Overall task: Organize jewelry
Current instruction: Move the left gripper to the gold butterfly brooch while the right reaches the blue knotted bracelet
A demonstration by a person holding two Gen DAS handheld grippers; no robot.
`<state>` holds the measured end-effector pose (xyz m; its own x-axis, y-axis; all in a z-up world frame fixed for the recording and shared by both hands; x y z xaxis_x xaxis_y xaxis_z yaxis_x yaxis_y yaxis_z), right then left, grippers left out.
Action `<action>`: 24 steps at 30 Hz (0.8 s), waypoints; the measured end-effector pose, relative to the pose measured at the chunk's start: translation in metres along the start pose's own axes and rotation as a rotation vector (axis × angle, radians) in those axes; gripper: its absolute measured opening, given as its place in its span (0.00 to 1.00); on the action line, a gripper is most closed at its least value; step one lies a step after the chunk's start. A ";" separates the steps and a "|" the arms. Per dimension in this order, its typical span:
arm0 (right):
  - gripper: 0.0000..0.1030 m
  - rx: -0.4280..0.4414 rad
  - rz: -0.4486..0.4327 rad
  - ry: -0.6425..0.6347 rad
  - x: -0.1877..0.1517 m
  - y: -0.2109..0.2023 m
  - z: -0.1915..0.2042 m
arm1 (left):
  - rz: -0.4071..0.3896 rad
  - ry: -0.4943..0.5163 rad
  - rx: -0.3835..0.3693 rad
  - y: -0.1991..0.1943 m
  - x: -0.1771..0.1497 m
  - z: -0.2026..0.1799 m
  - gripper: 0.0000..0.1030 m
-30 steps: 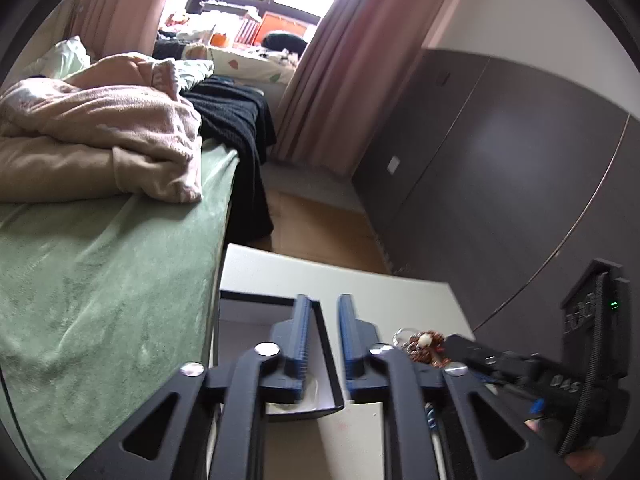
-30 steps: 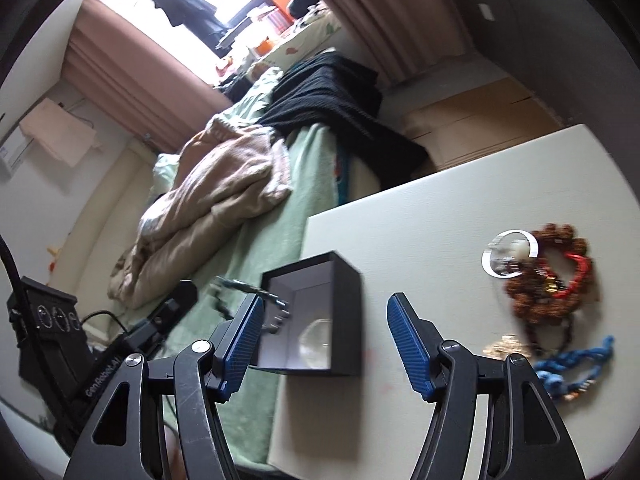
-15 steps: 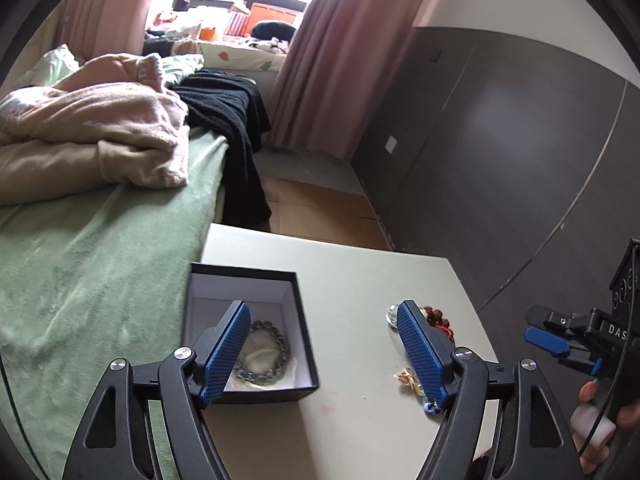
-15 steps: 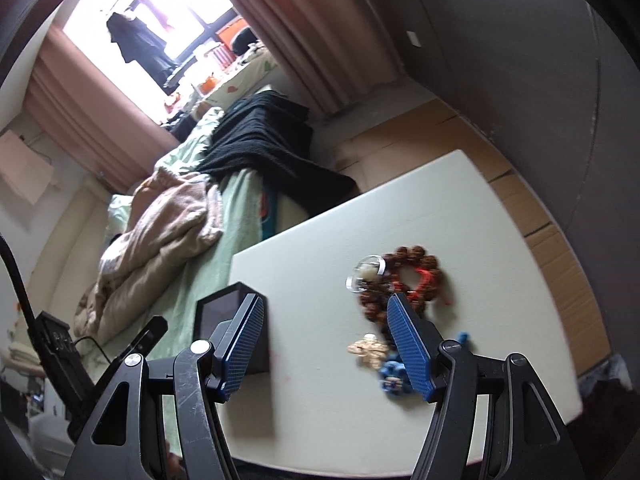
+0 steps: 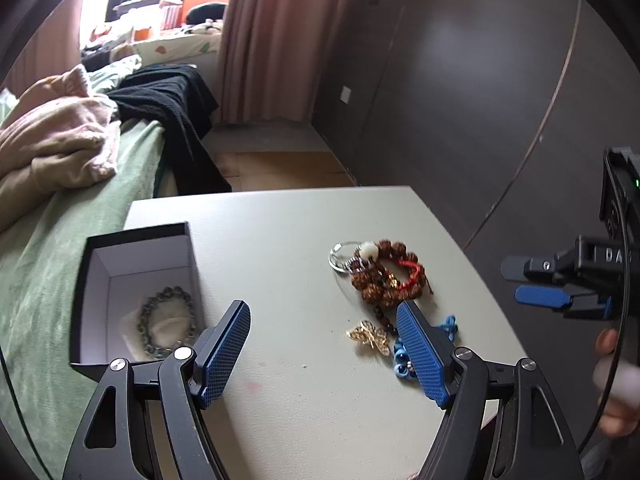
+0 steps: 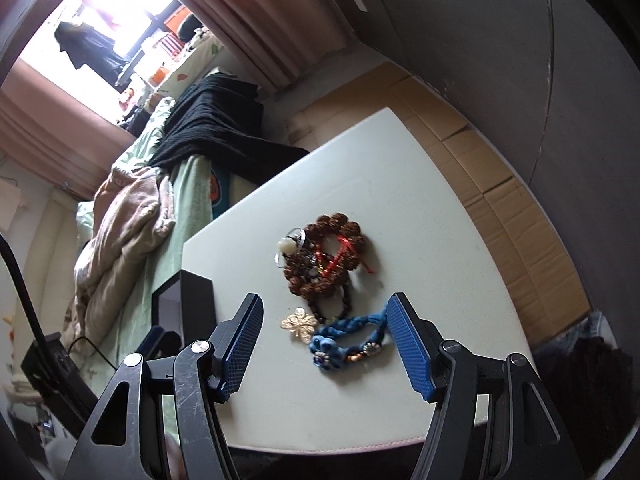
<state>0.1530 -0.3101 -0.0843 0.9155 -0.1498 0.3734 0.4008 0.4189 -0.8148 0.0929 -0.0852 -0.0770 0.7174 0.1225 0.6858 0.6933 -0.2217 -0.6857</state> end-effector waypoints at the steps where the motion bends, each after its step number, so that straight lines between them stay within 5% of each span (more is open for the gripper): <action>1: 0.63 -0.002 0.013 0.013 0.000 0.003 -0.004 | 0.010 0.013 0.005 0.004 -0.003 -0.003 0.74; 18: 0.63 0.028 0.092 0.082 0.003 0.013 -0.033 | 0.144 0.213 0.052 0.068 -0.034 -0.038 0.66; 24: 0.63 0.016 0.091 0.101 0.006 0.012 -0.041 | 0.177 0.193 0.044 0.084 -0.036 -0.032 0.60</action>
<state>0.1651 -0.3431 -0.1100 0.9473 -0.1998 0.2505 0.3158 0.4494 -0.8356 0.1233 -0.1394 -0.1513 0.8046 -0.1026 0.5849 0.5633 -0.1801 -0.8064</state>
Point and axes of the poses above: each gripper's, at about its wrist camera, not at the fingertips, and y roughly the way its jaws point, z to its left, x to its top, the point moved 3 cm from there along y, roughly the way its jaws point, and after that the axes turned 3 degrees about -x, right-handed, at the moved point
